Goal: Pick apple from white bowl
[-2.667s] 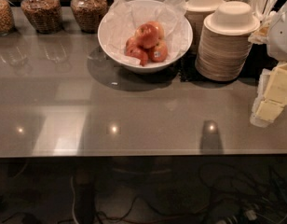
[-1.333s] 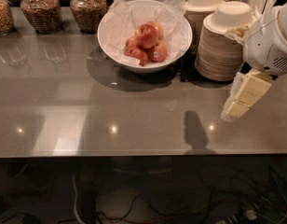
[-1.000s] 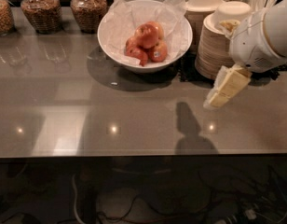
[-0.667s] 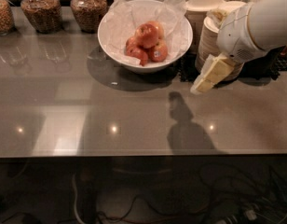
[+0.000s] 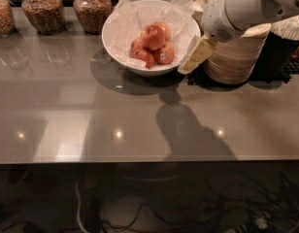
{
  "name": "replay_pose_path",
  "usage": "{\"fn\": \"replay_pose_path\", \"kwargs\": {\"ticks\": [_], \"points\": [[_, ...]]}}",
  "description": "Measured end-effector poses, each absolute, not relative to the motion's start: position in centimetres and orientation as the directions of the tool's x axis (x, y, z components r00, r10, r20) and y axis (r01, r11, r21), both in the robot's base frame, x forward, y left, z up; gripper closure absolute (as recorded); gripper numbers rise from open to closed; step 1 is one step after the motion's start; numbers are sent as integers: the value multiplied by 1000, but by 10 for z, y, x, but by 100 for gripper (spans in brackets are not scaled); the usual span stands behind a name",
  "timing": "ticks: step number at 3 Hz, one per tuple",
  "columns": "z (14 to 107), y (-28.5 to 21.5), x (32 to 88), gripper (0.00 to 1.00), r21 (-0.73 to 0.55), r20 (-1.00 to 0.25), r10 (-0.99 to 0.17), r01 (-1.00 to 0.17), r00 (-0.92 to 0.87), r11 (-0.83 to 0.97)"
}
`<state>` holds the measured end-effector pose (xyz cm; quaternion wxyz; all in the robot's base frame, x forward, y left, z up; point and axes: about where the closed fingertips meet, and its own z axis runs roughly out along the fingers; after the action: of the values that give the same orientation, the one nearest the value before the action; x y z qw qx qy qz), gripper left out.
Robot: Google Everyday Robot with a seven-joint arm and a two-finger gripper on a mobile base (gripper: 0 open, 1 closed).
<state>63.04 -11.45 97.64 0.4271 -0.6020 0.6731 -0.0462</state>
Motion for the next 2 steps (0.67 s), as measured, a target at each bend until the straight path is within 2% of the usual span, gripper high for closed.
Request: {"fn": "replay_pose_path", "kwargs": {"ticks": [2], "points": [[973, -65, 677, 0, -605, -435, -874, -789, 216, 106]]}}
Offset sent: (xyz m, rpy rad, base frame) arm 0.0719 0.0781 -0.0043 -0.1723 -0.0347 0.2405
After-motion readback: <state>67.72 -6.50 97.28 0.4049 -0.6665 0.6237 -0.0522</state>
